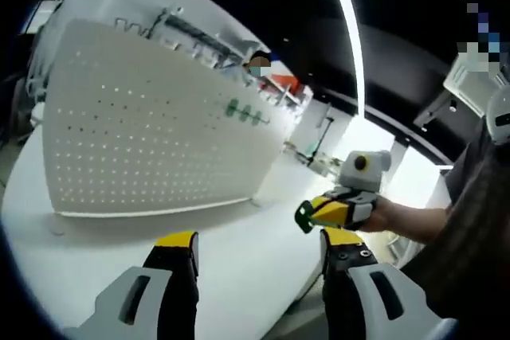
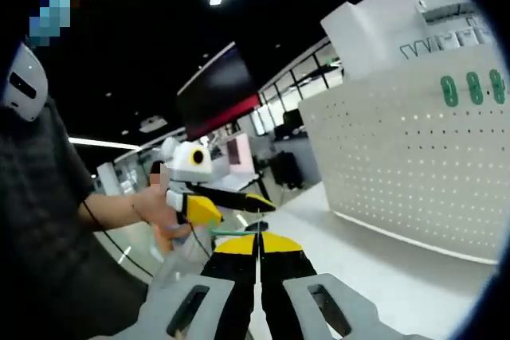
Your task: Insert the hook assembly into the mounting plate slot until the hook locks in place.
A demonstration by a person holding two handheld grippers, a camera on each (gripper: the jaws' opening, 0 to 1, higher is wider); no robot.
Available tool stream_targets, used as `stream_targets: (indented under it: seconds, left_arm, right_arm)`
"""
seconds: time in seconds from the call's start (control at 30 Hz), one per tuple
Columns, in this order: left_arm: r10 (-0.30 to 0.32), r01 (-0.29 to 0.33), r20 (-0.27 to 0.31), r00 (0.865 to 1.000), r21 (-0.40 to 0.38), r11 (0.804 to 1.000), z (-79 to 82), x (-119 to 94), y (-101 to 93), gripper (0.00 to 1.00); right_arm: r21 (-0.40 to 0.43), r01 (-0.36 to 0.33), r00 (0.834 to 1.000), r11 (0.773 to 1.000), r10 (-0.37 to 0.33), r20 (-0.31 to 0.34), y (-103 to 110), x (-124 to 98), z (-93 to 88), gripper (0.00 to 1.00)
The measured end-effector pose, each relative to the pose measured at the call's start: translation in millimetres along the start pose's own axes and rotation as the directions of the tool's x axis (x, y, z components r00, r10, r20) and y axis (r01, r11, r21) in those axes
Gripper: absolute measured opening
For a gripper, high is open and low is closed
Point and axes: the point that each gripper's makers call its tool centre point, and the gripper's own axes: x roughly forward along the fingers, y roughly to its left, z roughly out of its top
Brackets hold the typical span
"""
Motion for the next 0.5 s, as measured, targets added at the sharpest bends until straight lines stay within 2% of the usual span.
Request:
stream_targets:
  seconds: [0.13,0.27,0.4,0.5]
  left_arm:
    - [-0.092,0.093,0.028,0.995,-0.028,0.995,8.7,2,-17.4,0.54]
    - [-0.171,0.173,0.044,0.984,-0.043,0.984,12.1,4,-32.6,0.47]
    - [-0.213,0.216,0.050,0.976,-0.058,0.975,12.2,7,-40.3,0.42]
    - [-0.244,0.246,0.048,0.969,-0.058,0.967,11.7,8,-46.1,0.34]
  right_arm:
    - [0.041,-0.046,0.998,0.998,0.045,0.035,6,2,3.4,0.00]
    - [0.054,-0.100,0.993,0.994,0.096,0.068,15,3,8.8,0.00]
    - [0.070,-0.138,0.987,0.988,0.132,0.089,22,4,13.3,0.00]
    - [0.065,-0.154,0.985,0.986,0.148,0.092,24,5,13.8,0.00]
